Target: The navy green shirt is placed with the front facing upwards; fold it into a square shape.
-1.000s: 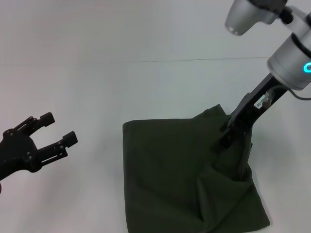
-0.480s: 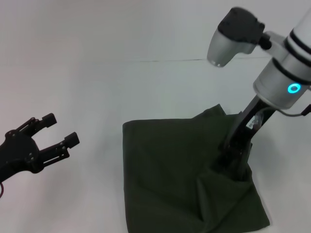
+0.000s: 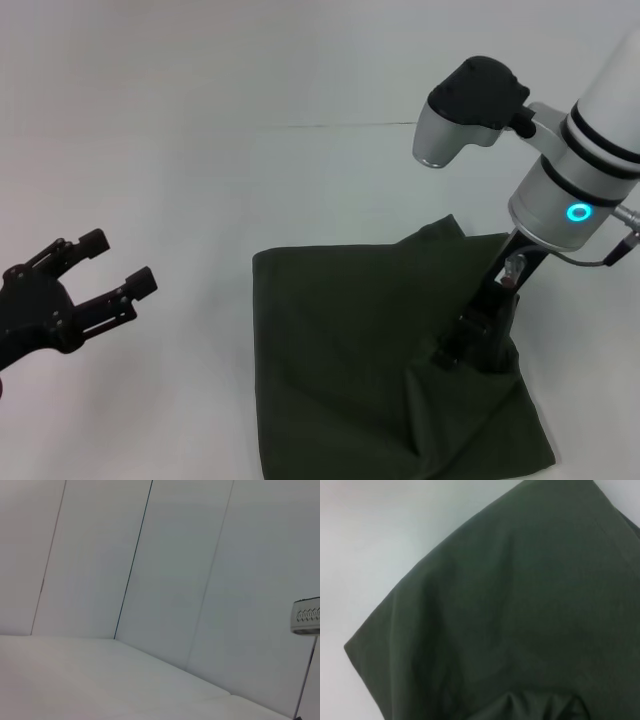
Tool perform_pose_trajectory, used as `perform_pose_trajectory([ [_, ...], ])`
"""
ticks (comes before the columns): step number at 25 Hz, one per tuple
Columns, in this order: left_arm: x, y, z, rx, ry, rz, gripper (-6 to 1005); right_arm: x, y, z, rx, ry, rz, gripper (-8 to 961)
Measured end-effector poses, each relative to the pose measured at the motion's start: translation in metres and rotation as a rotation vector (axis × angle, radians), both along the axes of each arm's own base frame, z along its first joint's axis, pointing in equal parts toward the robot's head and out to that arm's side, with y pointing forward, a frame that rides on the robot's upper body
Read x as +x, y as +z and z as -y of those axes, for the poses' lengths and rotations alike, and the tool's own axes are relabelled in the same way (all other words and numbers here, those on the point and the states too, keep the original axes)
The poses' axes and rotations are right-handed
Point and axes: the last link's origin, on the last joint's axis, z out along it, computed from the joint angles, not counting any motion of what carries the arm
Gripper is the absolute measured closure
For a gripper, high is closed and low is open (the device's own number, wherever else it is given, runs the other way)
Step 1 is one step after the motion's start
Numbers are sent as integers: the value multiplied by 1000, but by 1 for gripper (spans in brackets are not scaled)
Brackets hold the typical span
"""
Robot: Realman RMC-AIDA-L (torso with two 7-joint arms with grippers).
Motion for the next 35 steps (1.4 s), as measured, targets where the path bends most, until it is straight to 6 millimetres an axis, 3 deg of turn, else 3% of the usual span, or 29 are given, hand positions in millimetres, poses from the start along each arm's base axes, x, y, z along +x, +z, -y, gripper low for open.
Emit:
perform_pose_trajectory([
  [23,1,0,0,-1,-4,1,62,5,-17,3,18,-97,-45,289],
  [30,1,0,0,-1,-4,1,62,5,-17,3,17,-96,-42,479],
  [35,1,0,0,-1,-4,1,63,6,-18,4,10,-88,-30,714],
])
